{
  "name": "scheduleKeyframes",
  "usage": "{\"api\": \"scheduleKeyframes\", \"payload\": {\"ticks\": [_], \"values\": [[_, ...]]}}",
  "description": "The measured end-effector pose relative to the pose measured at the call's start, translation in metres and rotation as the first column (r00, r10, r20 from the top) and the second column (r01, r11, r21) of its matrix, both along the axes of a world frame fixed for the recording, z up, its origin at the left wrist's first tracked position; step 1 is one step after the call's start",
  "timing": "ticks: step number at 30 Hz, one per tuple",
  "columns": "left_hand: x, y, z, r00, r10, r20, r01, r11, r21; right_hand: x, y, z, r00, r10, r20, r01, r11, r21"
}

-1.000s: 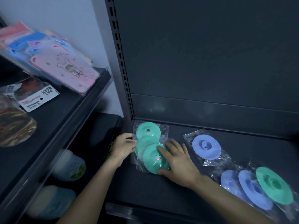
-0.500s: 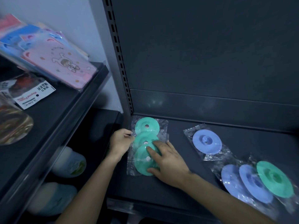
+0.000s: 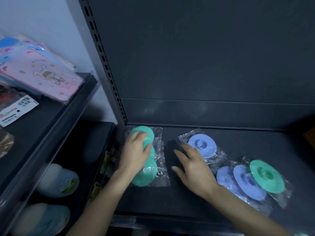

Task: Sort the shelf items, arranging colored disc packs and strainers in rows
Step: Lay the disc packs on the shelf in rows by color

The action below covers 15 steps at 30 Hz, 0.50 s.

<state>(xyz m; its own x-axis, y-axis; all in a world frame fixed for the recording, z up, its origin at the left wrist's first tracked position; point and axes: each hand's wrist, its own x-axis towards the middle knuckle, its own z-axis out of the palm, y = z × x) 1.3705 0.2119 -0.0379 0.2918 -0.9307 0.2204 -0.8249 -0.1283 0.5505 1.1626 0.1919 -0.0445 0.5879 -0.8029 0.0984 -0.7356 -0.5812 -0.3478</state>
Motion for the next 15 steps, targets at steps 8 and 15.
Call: {"api": "scheduleKeyframes", "payload": {"ticks": [8,15], "values": [[-0.096,-0.023,-0.011,0.884,-0.461,0.073,0.456,0.887,0.077,-0.098,0.011,-0.008,0.955,-0.167,-0.244,0.176,0.984,0.016],[-0.13,-0.049,-0.026,0.798,-0.587,0.138,0.492,0.765,0.416,-0.147,0.005,-0.014,0.9,-0.178,-0.397,0.219,0.974,0.06]]}}
